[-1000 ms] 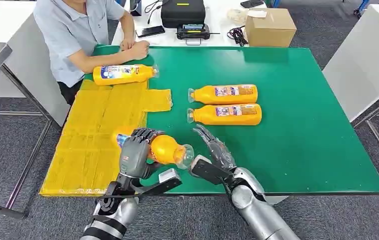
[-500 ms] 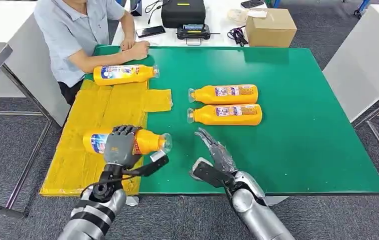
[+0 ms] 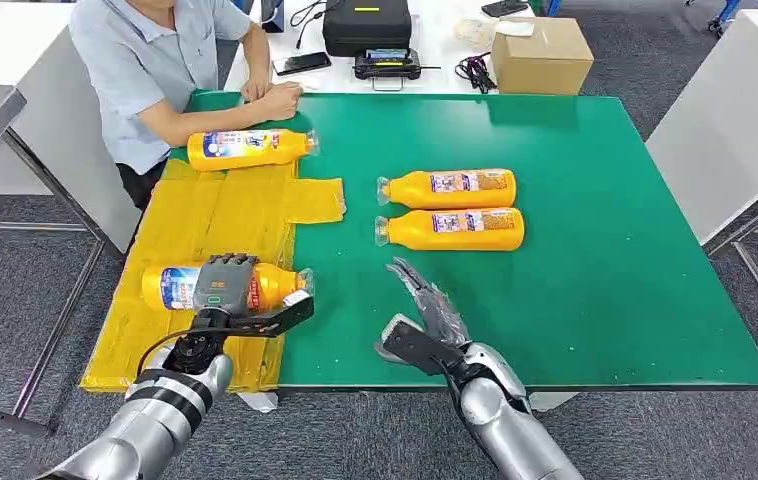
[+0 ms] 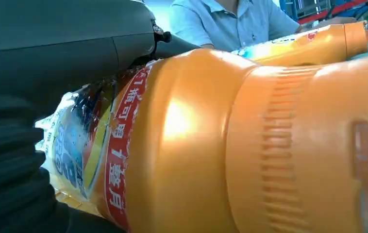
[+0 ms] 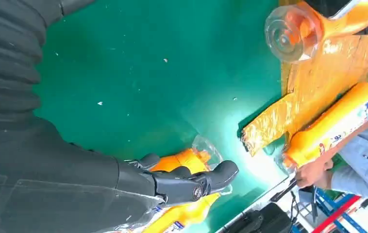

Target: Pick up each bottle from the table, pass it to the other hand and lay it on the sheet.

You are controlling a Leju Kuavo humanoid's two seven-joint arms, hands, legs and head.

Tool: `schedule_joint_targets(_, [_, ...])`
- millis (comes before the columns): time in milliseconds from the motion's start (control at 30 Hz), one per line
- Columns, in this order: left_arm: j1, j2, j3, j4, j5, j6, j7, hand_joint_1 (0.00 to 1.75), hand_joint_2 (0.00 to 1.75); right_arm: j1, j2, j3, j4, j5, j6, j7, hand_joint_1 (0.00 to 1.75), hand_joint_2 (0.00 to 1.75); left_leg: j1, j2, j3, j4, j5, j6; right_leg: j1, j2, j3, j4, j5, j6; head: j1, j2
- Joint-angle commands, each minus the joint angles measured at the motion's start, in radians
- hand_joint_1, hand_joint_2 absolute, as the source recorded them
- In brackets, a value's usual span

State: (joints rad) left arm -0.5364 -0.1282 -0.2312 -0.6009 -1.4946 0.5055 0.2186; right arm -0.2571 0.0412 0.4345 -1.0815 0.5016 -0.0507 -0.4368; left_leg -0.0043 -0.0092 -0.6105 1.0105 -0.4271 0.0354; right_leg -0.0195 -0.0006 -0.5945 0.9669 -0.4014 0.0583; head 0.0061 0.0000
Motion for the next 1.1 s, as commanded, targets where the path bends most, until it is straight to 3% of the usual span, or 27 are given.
schedule_joint_targets(33, [-0.056,0.009,0.000,0.139,0.029,-0.036,-0.042,0.87,1.75,-0.032,0.006,-0.015,0.045,0.001,0.009,-0.001,0.00,1.75,0.001,0.002,0.004,0.000,-0.001,-0.002,0.001,0.002,0.003,0.000,-0.001,-0.002,0.000,0.000])
schedule_joint_targets(100, [-0.061,0.005,-0.011,0.148,0.029,-0.059,-0.058,0.02,1.75,-0.031,0.005,-0.016,0.041,0.002,0.011,-0.001,0.00,1.75,0.000,0.002,0.003,0.000,0.000,-0.002,0.000,0.001,0.002,0.001,0.000,-0.002,0.000,0.000])
schedule_joint_targets(767, [-0.032,-0.019,-0.060,0.099,0.142,-0.044,-0.154,0.00,1.75,-0.024,-0.003,-0.021,0.036,0.018,0.015,-0.010,0.00,1.75,0.000,0.001,0.005,-0.001,0.000,-0.002,0.000,0.001,0.004,0.001,-0.001,-0.002,0.000,0.000])
schedule_joint_targets(1067, [0.003,-0.026,-0.086,0.039,0.160,0.040,-0.185,0.00,1.75,-0.018,-0.010,-0.024,0.035,0.026,0.008,-0.011,0.00,1.75,0.000,0.000,0.004,0.000,0.000,-0.002,0.000,0.000,0.003,0.001,-0.001,-0.002,0.000,0.000])
schedule_joint_targets(1100, [0.038,-0.035,-0.083,-0.025,0.231,0.093,-0.255,0.00,1.75,-0.010,-0.011,-0.028,0.030,0.027,-0.003,-0.011,0.00,1.75,0.000,0.000,0.004,-0.001,0.000,-0.002,0.000,0.000,0.003,0.001,-0.001,-0.002,0.000,0.000])
